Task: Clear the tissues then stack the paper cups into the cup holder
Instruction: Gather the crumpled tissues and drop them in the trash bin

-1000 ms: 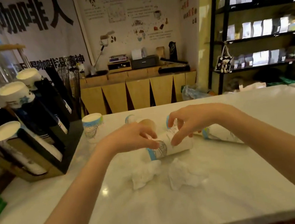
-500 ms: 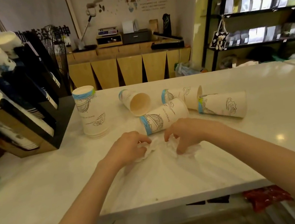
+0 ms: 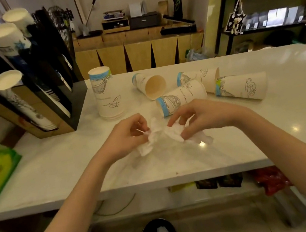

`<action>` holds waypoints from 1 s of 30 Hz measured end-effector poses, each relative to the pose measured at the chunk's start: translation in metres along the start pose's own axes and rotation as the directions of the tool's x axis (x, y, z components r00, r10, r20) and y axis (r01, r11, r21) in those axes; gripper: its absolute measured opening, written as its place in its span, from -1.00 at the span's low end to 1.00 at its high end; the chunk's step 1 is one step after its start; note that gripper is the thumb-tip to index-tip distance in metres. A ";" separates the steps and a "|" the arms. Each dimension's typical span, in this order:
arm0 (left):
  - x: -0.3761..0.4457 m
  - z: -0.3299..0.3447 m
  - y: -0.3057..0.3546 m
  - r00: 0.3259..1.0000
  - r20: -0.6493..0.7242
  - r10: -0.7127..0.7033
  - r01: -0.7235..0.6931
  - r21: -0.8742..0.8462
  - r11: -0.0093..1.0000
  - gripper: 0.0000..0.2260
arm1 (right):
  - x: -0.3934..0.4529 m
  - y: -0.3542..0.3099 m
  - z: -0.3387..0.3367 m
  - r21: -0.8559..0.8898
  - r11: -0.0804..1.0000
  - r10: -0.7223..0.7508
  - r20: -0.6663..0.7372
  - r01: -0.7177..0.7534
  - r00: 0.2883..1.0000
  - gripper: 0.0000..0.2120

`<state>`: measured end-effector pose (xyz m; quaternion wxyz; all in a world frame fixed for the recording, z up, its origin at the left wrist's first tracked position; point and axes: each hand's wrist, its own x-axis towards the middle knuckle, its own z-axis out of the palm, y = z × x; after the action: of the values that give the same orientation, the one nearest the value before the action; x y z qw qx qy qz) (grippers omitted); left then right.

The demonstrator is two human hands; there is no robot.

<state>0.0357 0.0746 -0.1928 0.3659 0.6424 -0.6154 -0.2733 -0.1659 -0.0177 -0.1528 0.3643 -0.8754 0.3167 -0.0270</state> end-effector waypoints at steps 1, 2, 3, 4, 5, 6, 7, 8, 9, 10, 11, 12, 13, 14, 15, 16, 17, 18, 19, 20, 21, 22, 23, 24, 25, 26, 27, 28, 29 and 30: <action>-0.010 -0.003 0.002 1.000 0.023 -0.005 0.006 -0.014 1.000 -0.82 | -0.003 -0.004 0.004 0.027 1.000 -0.003 0.048 0.002 0.999 -0.69; -0.021 -0.005 0.004 0.998 0.067 -0.019 0.020 -0.013 1.000 -0.79 | -0.006 -0.007 0.009 0.050 0.999 -0.001 0.108 -0.004 0.994 -0.69; -0.032 -0.007 0.005 0.990 0.133 -0.035 0.036 -0.002 0.999 -0.77 | -0.010 -0.009 0.015 0.073 0.997 -0.001 0.178 -0.013 0.984 -0.69; -0.044 -0.007 0.005 0.975 0.216 -0.049 0.049 0.006 0.999 -0.76 | -0.013 -0.011 0.023 0.093 0.996 -0.008 0.251 -0.016 0.968 -0.68; -0.056 -0.006 0.005 0.950 0.307 -0.061 0.062 0.006 0.998 -0.77 | -0.017 -0.012 0.032 0.109 0.994 -0.027 0.325 -0.009 0.945 -0.68; -0.068 -0.005 0.003 0.920 0.384 -0.075 0.082 -0.002 0.997 -0.79 | -0.020 -0.012 0.043 0.123 0.992 -0.049 0.392 0.001 0.919 -0.67; -0.079 -0.002 0.000 0.895 0.436 -0.098 0.109 -0.002 0.994 -0.82 | -0.023 -0.010 0.055 0.136 0.991 -0.067 0.450 0.006 0.890 -0.67; -0.090 0.002 -0.006 0.877 0.463 -0.133 0.144 0.011 0.990 -0.83 | -0.026 -0.007 0.067 0.145 0.989 -0.078 0.499 0.005 0.863 -0.67; -0.099 0.008 -0.015 0.861 0.476 -0.180 0.184 0.039 0.982 -0.83 | -0.029 -0.003 0.082 0.149 0.989 -0.080 0.537 -0.001 0.840 -0.67; -0.107 0.017 -0.026 0.848 0.476 -0.232 0.225 0.072 0.972 -0.81 | -0.029 0.004 0.097 0.147 0.989 -0.070 0.563 -0.016 0.824 -0.67; -0.114 0.028 -0.040 0.841 0.464 -0.279 0.262 0.103 0.960 -0.79 | -0.029 0.012 0.115 0.135 0.990 -0.046 0.576 -0.039 0.816 -0.67; -0.120 0.041 -0.056 0.838 0.442 -0.320 0.296 0.126 0.947 -0.79 | -0.027 0.021 0.133 0.111 0.992 -0.010 0.574 -0.066 0.819 -0.66; -0.126 0.056 -0.074 0.836 0.416 -0.358 0.331 0.137 0.934 -0.80 | -0.023 0.032 0.153 0.080 0.992 0.033 0.557 -0.093 0.830 -0.66; -0.130 0.072 -0.094 0.834 0.385 -0.395 0.373 0.136 0.918 -0.81 | -0.018 0.044 0.174 0.052 0.991 0.077 0.529 -0.123 0.845 -0.66; -0.133 0.088 -0.115 0.831 0.346 -0.436 0.419 0.126 0.899 -0.83 | -0.012 0.057 0.195 0.044 0.986 0.118 0.491 -0.160 0.863 -0.66; -0.136 0.105 -0.136 0.829 0.301 -0.471 0.461 0.109 0.881 -0.85 | -0.005 0.072 0.217 0.069 0.976 0.154 0.446 -0.205 0.882 -0.65; -0.137 0.121 -0.158 0.830 0.248 -0.501 0.495 0.088 0.864 -0.86 | 0.003 0.088 0.239 0.109 0.963 0.185 0.397 -0.247 0.899 -0.64; -0.138 0.138 -0.180 0.828 0.191 -0.527 0.523 0.073 0.849 -0.86 | 0.012 0.105 0.260 0.148 0.949 0.212 0.347 -0.277 0.913 -0.62; -0.138 0.155 -0.201 0.825 0.142 -0.547 0.544 0.063 0.837 -0.85 | 0.020 0.122 0.281 0.180 0.939 0.231 0.299 -0.293 0.926 -0.61; -0.138 0.171 -0.222 0.822 0.106 -0.560 0.557 0.059 0.828 -0.84 | 0.029 0.139 0.302 0.207 0.931 0.248 0.251 -0.302 0.936 -0.60; -0.139 0.188 -0.243 0.819 0.081 -0.568 0.565 0.059 0.823 -0.84 | 0.037 0.158 0.322 0.243 0.919 0.266 0.201 -0.311 0.943 -0.60; -0.140 0.203 -0.264 0.812 0.068 -0.579 0.575 0.070 0.815 -0.84 | 0.045 0.176 0.343 0.288 0.900 0.294 0.155 -0.328 0.943 -0.59; -0.140 0.219 -0.285 0.806 0.062 -0.589 0.583 0.085 0.808 -0.85 | 0.053 0.195 0.362 0.323 0.885 0.315 0.119 -0.336 0.942 -0.59; -0.139 0.233 -0.308 0.802 0.058 -0.595 0.588 0.099 0.803 -0.86 | 0.063 0.215 0.382 0.337 0.878 0.329 0.089 -0.339 0.940 -0.59; -0.138 0.248 -0.330 0.798 0.051 -0.601 0.594 0.103 0.798 -0.86 | 0.072 0.235 0.402 0.332 0.877 0.342 0.076 -0.347 0.937 -0.59; -0.137 0.263 -0.352 0.790 0.040 -0.612 0.606 0.102 0.789 -0.83 | 0.082 0.254 0.422 0.326 0.877 0.347 0.075 -0.352 0.935 -0.58; -0.136 0.277 -0.374 0.779 0.025 -0.626 0.621 0.104 0.777 -0.80 | 0.092 0.273 0.442 0.318 0.879 0.349 0.074 -0.354 0.934 -0.58; -0.135 0.291 -0.397 0.770 0.014 -0.638 0.633 0.109 0.766 -0.77 | 0.101 0.292 0.462 0.302 0.886 0.349 0.063 -0.351 0.935 -0.59; -0.133 0.306 -0.419 0.760 0.006 -0.650 0.645 0.115 0.755 -0.76 | 0.110 0.309 0.481 0.271 0.897 0.352 0.040 -0.349 0.935 -0.61; -0.133 0.320 -0.443 0.746 -0.001 -0.666 0.661 0.121 0.741 -0.76 | 0.118 0.326 0.499 0.234 0.908 0.354 0.014 -0.348 0.935 -0.65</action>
<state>0.0285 0.1527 -0.7502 0.1944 0.8331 -0.3689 -0.3635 -0.1071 0.0504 -0.7542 0.4587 -0.7550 0.4685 -0.0105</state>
